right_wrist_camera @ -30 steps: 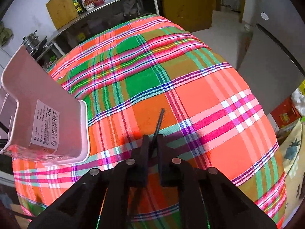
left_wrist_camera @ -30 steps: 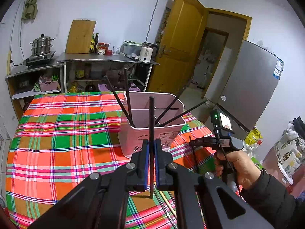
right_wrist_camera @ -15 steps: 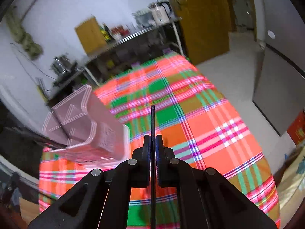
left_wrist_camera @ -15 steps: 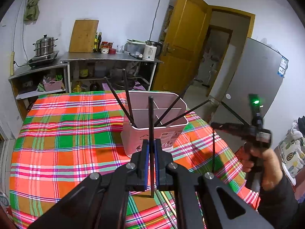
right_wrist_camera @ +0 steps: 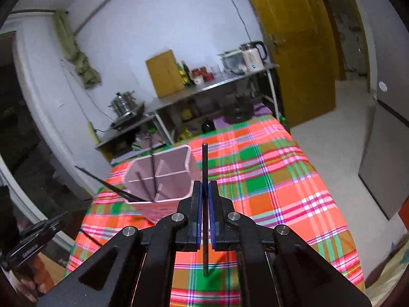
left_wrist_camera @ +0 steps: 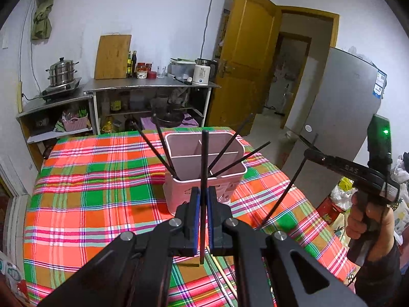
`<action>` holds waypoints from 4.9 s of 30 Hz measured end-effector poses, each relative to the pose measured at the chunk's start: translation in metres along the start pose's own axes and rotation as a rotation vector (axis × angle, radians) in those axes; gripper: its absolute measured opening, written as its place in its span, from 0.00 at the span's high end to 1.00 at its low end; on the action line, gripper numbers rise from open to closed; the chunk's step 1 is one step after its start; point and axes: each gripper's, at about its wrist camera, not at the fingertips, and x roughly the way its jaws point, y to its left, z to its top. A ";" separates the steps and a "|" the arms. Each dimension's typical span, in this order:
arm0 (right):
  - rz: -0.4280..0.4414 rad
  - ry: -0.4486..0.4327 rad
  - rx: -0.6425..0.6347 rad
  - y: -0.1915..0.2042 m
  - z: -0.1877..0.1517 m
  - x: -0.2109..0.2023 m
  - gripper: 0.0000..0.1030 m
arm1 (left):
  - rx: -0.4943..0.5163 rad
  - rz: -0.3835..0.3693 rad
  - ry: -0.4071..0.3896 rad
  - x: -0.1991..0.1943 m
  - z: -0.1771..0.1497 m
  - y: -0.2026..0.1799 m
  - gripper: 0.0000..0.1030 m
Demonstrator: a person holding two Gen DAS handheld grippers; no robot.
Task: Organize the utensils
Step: 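Hold both black chopsticks upright above the basket opening, aligning them, then lower both chopsticks into the basket and open both tools to release, then move both open tools back down to the light wooden chopsticks, then grasp a light wooden chopstick with the right tool while the left tool grasps another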
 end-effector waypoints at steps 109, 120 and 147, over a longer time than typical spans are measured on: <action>-0.022 0.372 0.163 -0.026 -0.189 0.020 0.83 | -0.176 -0.062 0.169 0.044 -0.129 0.013 0.73; -0.106 0.414 0.154 -0.015 -0.173 0.048 0.82 | -0.189 -0.062 0.182 0.049 -0.128 0.019 0.73; -0.255 0.415 0.024 0.023 -0.172 0.068 0.70 | -0.221 -0.105 0.154 0.040 -0.126 0.032 0.73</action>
